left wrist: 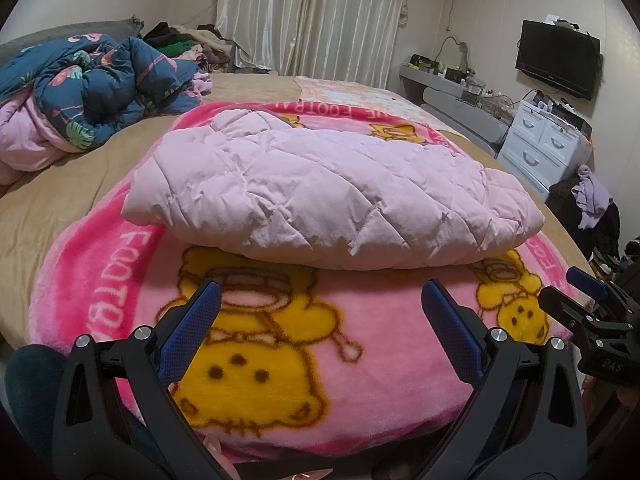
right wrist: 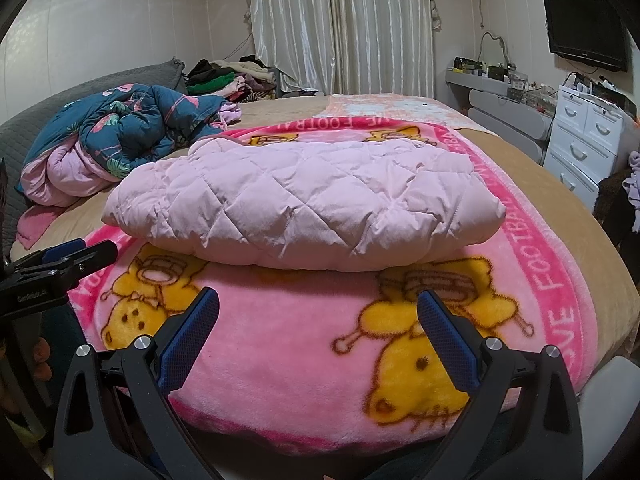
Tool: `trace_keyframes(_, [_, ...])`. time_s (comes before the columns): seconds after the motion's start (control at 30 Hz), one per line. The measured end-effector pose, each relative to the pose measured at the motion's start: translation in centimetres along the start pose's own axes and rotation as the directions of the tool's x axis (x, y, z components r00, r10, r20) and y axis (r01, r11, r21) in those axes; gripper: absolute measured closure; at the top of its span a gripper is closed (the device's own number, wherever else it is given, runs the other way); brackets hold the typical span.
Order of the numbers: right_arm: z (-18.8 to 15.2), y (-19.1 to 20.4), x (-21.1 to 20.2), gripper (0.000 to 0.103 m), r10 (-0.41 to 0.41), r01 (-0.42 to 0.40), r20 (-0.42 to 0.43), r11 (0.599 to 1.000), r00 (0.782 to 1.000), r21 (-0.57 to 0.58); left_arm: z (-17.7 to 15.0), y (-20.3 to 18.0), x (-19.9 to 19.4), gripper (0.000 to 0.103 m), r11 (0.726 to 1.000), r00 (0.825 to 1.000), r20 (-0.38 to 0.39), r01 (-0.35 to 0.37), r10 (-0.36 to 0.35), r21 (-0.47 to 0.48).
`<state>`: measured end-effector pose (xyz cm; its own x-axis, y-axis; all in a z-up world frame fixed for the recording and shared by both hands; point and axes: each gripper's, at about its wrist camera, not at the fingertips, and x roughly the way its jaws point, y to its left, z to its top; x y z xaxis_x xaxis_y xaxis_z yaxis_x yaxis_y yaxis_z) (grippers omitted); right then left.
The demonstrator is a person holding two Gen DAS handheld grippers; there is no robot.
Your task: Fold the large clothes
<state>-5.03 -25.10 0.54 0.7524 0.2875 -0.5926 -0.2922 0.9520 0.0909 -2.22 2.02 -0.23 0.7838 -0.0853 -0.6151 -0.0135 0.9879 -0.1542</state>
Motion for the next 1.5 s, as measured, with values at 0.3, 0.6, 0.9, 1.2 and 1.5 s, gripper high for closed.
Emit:
trace_keyframes(0.3, [0.0, 0.0, 0.0, 0.004, -0.001, 0.001, 0.001, 1.0, 1.0, -0.002, 0.0, 0.1, -0.1, 0.009, 1.0, 1.0, -0.005, 0.006, -0.006, -0.001])
trace_keyframes(0.6, [0.0, 0.0, 0.0, 0.004, -0.001, 0.001, 0.001, 1.0, 1.0, -0.003, -0.1, -0.1, -0.1, 0.009, 1.0, 1.0, -0.001, 0.006, -0.006, 0.009])
trace_keyframes(0.9, [0.2, 0.0, 0.0, 0.004, -0.007, 0.007, 0.0, 1.0, 1.0, -0.011, -0.1, 0.0, 0.1, 0.009, 1.0, 1.0, -0.007, 0.009, -0.009, 0.009])
trace_keyframes(1.2, [0.3, -0.1, 0.2, 0.004, -0.014, 0.014, -0.002, 1.0, 1.0, -0.022, -0.3, 0.9, -0.1, 0.009, 0.999, 0.999, 0.015, 0.031, -0.032, 0.024])
trace_keyframes(1.5, [0.2, -1.0, 0.6, 0.004, -0.037, 0.037, -0.009, 0.999, 0.999, -0.01, -0.5, 3.3, 0.3, 0.009, 1.0, 0.999, -0.017, -0.027, 0.027, 0.006])
